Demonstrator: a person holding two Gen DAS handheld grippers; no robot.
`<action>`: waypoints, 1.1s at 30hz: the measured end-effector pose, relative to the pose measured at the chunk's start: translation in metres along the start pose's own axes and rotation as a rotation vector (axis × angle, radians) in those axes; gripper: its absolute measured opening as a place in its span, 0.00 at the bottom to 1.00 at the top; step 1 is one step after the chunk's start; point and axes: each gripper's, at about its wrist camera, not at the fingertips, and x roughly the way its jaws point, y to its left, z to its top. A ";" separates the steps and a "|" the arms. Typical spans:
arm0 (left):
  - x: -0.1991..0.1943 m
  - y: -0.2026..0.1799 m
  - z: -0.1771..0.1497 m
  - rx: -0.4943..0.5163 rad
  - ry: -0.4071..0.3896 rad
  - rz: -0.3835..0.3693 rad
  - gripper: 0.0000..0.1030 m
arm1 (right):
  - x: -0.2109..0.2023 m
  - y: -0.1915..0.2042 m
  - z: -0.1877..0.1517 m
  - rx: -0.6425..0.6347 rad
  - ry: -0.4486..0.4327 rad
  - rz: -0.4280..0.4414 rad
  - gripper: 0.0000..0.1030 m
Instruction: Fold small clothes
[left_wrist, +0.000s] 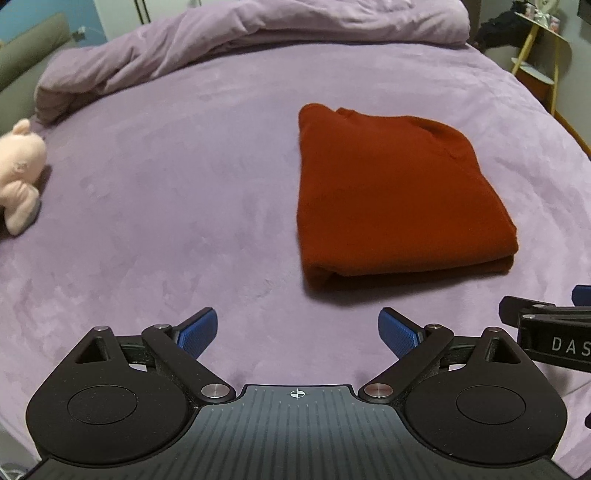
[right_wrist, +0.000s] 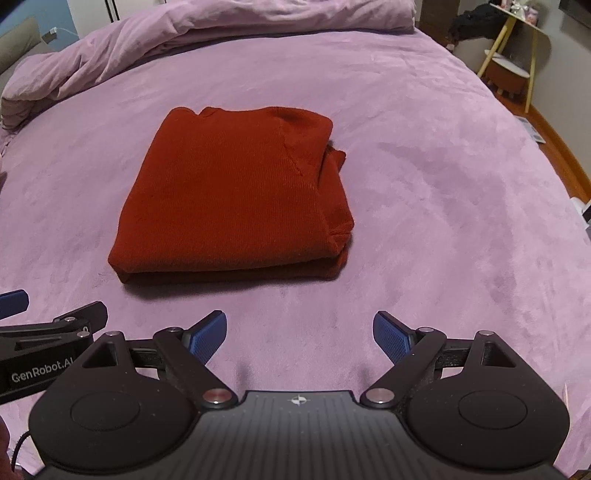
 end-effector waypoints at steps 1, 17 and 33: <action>0.000 0.000 0.000 -0.005 0.005 -0.002 0.95 | 0.000 0.001 0.000 -0.003 -0.002 -0.003 0.85; 0.001 -0.005 0.000 0.002 0.033 -0.031 0.95 | -0.001 0.001 0.003 0.008 -0.003 -0.012 0.85; 0.001 -0.006 0.001 -0.002 0.044 -0.041 0.95 | -0.003 -0.001 0.005 0.011 -0.010 -0.014 0.85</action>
